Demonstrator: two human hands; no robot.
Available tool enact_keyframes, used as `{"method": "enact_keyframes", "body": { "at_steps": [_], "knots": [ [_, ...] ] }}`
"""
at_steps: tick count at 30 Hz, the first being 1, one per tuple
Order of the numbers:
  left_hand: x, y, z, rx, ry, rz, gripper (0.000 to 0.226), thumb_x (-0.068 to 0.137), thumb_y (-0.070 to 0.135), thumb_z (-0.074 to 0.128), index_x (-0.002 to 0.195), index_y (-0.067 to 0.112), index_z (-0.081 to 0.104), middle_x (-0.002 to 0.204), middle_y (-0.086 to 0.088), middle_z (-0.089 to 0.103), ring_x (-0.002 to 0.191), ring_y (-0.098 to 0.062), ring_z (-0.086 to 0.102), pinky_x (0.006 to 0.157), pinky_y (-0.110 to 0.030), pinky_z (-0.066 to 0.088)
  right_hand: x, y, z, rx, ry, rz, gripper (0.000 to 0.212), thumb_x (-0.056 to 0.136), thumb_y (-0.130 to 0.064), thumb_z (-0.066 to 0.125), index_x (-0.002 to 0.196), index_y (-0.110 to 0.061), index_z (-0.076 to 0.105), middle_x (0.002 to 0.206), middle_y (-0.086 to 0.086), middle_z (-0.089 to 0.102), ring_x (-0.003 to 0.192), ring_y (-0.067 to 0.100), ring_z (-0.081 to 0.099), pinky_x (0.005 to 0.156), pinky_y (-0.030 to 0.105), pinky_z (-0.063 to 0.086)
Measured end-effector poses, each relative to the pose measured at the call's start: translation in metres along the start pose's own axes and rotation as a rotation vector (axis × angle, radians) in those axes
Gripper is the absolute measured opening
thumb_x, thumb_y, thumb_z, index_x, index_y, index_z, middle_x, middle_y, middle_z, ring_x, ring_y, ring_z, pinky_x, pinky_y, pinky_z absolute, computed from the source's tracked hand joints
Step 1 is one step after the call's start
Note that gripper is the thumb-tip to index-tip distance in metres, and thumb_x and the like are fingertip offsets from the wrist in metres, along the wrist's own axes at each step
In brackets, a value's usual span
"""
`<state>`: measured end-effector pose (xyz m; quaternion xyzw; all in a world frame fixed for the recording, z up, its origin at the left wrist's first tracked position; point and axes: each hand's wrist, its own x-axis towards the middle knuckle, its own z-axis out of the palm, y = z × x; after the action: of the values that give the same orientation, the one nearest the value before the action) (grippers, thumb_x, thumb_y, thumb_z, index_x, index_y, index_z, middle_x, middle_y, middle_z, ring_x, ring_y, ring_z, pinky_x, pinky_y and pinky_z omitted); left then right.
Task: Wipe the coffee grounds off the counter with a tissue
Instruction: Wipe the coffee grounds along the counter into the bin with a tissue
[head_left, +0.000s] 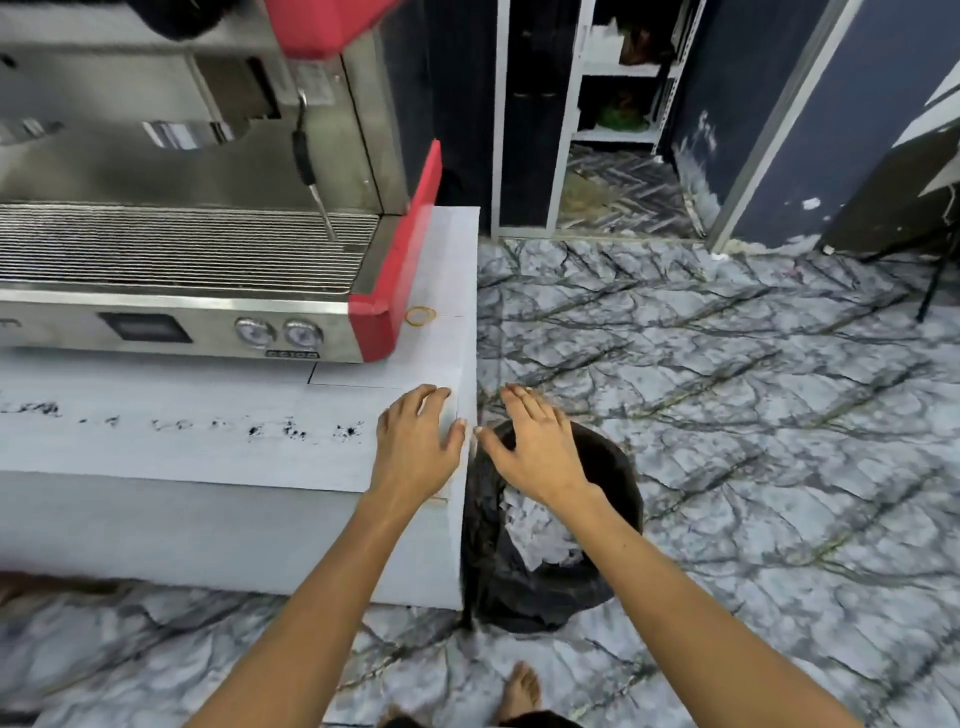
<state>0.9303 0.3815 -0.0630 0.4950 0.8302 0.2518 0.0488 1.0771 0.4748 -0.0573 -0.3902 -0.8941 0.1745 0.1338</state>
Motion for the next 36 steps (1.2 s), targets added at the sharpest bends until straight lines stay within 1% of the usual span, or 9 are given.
{"method": "enact_keyframes", "body": {
  "at_steps": [4,8,14,19,21,23,28,33,36],
  "knots": [
    [-0.013,-0.037,-0.027,0.024,0.073,-0.064,0.047,0.091,0.04,0.053,0.13,0.013,0.059,0.135,-0.008,0.058,0.124,-0.033,0.053,0.102,-0.052,0.043,0.01,-0.04,0.019,0.009,0.005,-0.089,0.072,0.088,-0.063,0.033,0.143,-0.017,0.041,0.15,0.002,0.041,0.14,0.022,0.033,0.113,0.048,0.027],
    [-0.029,-0.077,-0.057,0.023,0.128,-0.132,0.05,0.089,0.043,0.048,0.127,0.013,0.06,0.133,-0.007,0.059,0.123,-0.032,0.054,0.101,-0.053,0.044,0.014,-0.086,0.038,-0.007,-0.029,-0.147,0.078,0.084,-0.066,0.025,0.144,-0.019,0.039,0.152,0.001,0.038,0.142,0.02,0.03,0.114,0.046,0.024],
    [-0.058,-0.148,-0.101,0.057,0.162,-0.207,0.045,0.091,0.037,0.055,0.13,0.014,0.058,0.138,-0.008,0.055,0.126,-0.032,0.051,0.105,-0.054,0.039,0.013,-0.167,0.069,0.026,-0.058,-0.255,0.063,0.091,-0.053,0.049,0.142,-0.017,0.042,0.152,0.003,0.038,0.142,0.021,0.029,0.114,0.043,0.022],
    [-0.083,-0.198,-0.133,0.059,0.199,-0.269,0.05,0.089,0.042,0.051,0.129,0.014,0.058,0.137,-0.008,0.056,0.125,-0.034,0.052,0.103,-0.055,0.039,0.017,-0.225,0.094,0.047,-0.074,-0.316,0.063,0.092,-0.052,0.048,0.144,-0.018,0.039,0.153,0.001,0.035,0.143,0.02,0.026,0.116,0.044,0.019],
    [-0.107,-0.254,-0.162,0.075,0.224,-0.358,0.051,0.09,0.043,0.05,0.131,0.014,0.058,0.139,-0.009,0.054,0.126,-0.035,0.051,0.103,-0.056,0.038,0.018,-0.288,0.119,0.075,-0.13,-0.394,0.063,0.093,-0.052,0.048,0.145,-0.019,0.038,0.154,0.001,0.035,0.143,0.02,0.025,0.117,0.044,0.018],
    [-0.117,-0.284,-0.172,0.083,0.238,-0.402,0.048,0.093,0.04,0.053,0.133,0.014,0.057,0.141,-0.008,0.053,0.128,-0.034,0.049,0.105,-0.056,0.036,0.02,-0.318,0.132,0.069,-0.165,-0.432,0.063,0.093,-0.052,0.047,0.145,-0.019,0.037,0.154,0.002,0.034,0.144,0.02,0.024,0.117,0.044,0.017],
    [-0.117,-0.289,-0.183,0.079,0.222,-0.418,0.047,0.095,0.036,0.057,0.138,0.015,0.053,0.145,-0.007,0.049,0.134,-0.032,0.043,0.109,-0.054,0.032,0.026,-0.324,0.137,0.054,-0.152,-0.429,0.062,0.094,-0.051,0.046,0.146,-0.019,0.035,0.155,0.001,0.032,0.144,0.02,0.023,0.117,0.042,0.016],
    [-0.136,-0.335,-0.206,0.093,0.286,-0.519,0.046,0.095,0.039,0.055,0.135,0.016,0.054,0.141,-0.007,0.052,0.13,-0.032,0.047,0.106,-0.055,0.035,0.038,-0.377,0.162,0.072,-0.203,-0.535,0.062,0.095,-0.05,0.046,0.146,-0.017,0.036,0.154,0.003,0.033,0.143,0.02,0.025,0.116,0.042,0.017],
    [-0.138,-0.359,-0.22,0.088,0.291,-0.56,0.05,0.093,0.045,0.048,0.134,0.017,0.055,0.139,-0.007,0.053,0.127,-0.033,0.049,0.105,-0.057,0.037,0.05,-0.404,0.177,0.087,-0.214,-0.575,0.062,0.094,-0.051,0.046,0.146,-0.018,0.036,0.155,0.002,0.033,0.143,0.019,0.025,0.117,0.042,0.016]
  ]
}}
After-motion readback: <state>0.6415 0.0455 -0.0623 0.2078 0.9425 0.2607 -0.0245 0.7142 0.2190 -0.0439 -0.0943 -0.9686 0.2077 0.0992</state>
